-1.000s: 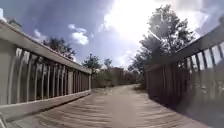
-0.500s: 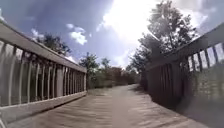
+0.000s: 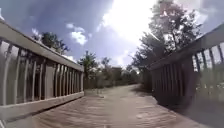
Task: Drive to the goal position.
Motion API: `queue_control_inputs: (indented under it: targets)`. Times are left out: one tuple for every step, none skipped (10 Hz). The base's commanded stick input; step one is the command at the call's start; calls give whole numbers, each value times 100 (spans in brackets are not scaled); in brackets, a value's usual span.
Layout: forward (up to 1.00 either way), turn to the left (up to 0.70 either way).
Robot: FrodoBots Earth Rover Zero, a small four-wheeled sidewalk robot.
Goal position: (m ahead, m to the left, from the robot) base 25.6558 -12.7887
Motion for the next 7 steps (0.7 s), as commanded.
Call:
queue_control_inputs:
  targets:
    - [70, 0]
    - [70, 0]
    - [70, 0]
    - [70, 0]
    - [70, 0]
    - [70, 0]
    - [70, 0]
